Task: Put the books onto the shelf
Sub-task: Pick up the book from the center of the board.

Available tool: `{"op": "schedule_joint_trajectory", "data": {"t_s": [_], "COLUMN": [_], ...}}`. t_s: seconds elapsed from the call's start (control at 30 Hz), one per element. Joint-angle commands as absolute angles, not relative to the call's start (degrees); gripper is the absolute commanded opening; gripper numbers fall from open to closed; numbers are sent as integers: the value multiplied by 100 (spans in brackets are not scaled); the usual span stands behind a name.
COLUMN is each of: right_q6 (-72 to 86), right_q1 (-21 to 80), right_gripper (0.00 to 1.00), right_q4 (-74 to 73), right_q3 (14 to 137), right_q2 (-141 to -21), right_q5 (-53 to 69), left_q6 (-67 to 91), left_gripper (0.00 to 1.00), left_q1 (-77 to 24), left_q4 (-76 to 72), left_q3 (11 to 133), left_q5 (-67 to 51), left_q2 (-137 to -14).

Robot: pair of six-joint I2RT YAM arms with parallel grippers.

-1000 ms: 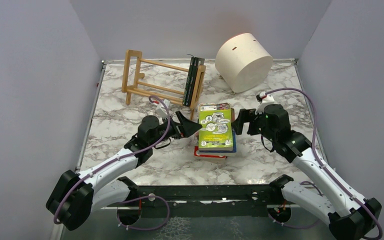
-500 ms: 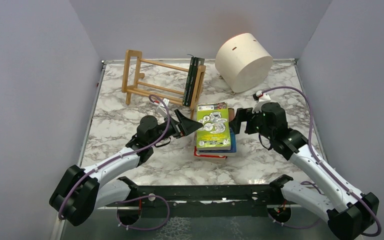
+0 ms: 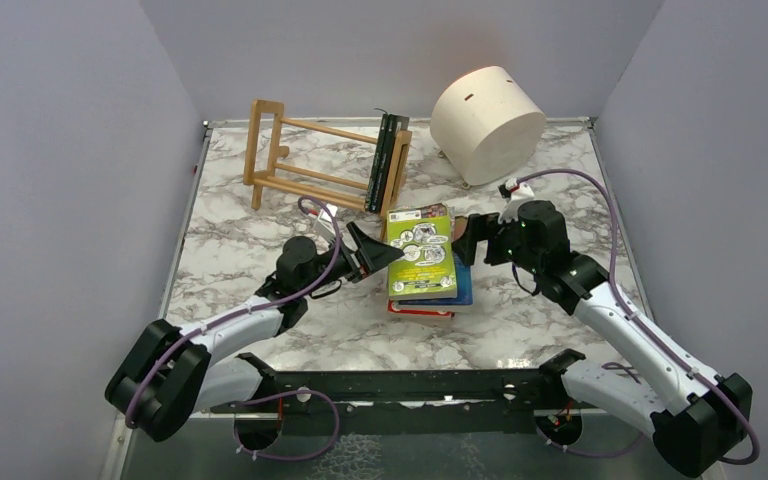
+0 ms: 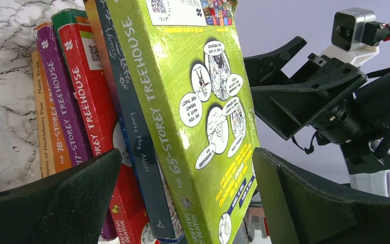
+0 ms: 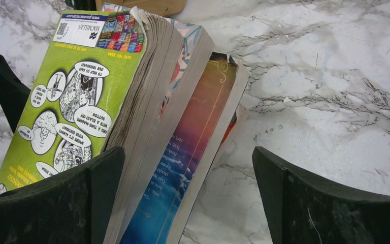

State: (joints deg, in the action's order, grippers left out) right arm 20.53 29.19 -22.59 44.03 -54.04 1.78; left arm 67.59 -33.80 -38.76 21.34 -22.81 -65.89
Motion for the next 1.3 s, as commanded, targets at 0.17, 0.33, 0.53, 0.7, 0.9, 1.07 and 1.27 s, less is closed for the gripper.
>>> {"op": "schedule_joint_trajectory", "data": {"t_s": [0.17, 0.33, 0.53, 0.7, 0.9, 1.07, 1.27], "right_q6": [1791, 1694, 1583, 1514, 1402, 1286, 1203], "right_q1": [2964, 3015, 3092, 3184, 3297, 3437, 3551], "right_gripper": [94, 94, 94, 94, 94, 94, 94], "right_q4": [-2147, -2121, -2096, -2103, -2108, -2060, -2004], "right_q3": [4535, 4519, 4500, 4571, 4661, 4724, 4768], "right_q2": [-5501, -5507, -5556, -5672, -5849, -6022, -6144], "right_q5": [685, 817, 912, 945, 958, 1045, 1102], "left_q6": [7026, 7053, 7083, 7110, 7110, 7134, 7171], "left_gripper": [99, 99, 99, 99, 99, 98, 95], "left_q1": [-3351, -3354, -3344, -3351, -3349, -3345, -3349], "left_q4": [-4663, -4768, -4840, -4894, -4936, -4979, -5020], "left_q3": [2064, 2109, 2175, 2197, 2224, 2207, 2164], "left_q5": [-2432, -2425, -2439, -2443, -2460, -2475, -2444], "left_q2": [-6805, -6876, -6959, -6978, -6961, -6919, -6826]}}
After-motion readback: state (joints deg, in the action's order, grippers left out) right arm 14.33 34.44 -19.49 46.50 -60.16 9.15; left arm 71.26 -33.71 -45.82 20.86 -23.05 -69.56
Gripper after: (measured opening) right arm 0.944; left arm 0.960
